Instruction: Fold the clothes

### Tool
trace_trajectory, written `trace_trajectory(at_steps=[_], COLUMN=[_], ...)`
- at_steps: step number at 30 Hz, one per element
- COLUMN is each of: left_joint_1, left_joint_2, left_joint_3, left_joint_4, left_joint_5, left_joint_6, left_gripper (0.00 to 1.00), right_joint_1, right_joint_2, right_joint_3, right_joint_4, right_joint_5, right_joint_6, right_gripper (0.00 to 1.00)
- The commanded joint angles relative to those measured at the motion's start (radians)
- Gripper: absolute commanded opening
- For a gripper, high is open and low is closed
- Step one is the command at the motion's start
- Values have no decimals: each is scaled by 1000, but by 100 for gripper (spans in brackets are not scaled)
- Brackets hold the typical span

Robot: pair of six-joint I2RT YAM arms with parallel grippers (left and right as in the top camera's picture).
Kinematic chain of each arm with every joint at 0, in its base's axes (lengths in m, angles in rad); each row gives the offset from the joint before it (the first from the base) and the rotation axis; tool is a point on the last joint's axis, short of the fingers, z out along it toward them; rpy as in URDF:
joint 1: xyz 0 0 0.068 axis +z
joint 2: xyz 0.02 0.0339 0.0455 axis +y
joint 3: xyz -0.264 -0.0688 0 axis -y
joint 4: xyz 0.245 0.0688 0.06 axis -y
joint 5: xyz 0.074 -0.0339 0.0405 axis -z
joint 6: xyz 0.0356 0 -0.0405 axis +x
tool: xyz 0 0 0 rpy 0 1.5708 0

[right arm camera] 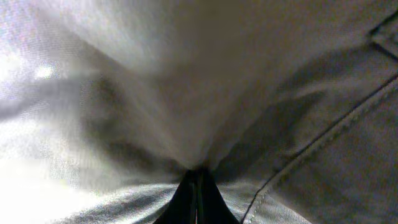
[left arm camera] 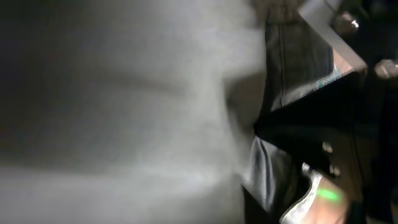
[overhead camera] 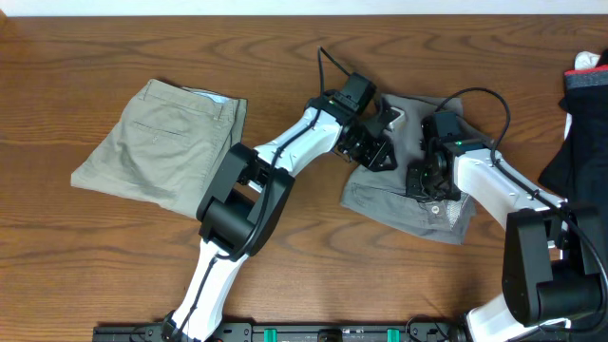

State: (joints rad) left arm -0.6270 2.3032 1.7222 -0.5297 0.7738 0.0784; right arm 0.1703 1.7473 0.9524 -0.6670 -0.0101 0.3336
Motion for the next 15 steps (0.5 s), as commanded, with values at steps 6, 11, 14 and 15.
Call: trace_trajectory(at_steps=[6,11,14,15], left_joint_1=[-14,24,72,92], left_joint_2=[13,-21,-72,-93], left_joint_3=[-14,-8,-4,-4], left_joint_4=[-7,-38,-57,-60], left_joint_5=[26,23,-3,-5], left_joint_6=[6,-3,-42,-43], left_gripper=[6,6,6,6], right_joint_1=[0,-9,-38,-47], right_joint_2=[72,58,6,-21], right_joint_3=[-63,-55,-21,-4], right_joint_4=[-5,-26,-71,-83], right_joint_5=[-23,-24,-25,-32], right_joint_6=[18,18,16,-6], right_gripper=[2,1,1,1])
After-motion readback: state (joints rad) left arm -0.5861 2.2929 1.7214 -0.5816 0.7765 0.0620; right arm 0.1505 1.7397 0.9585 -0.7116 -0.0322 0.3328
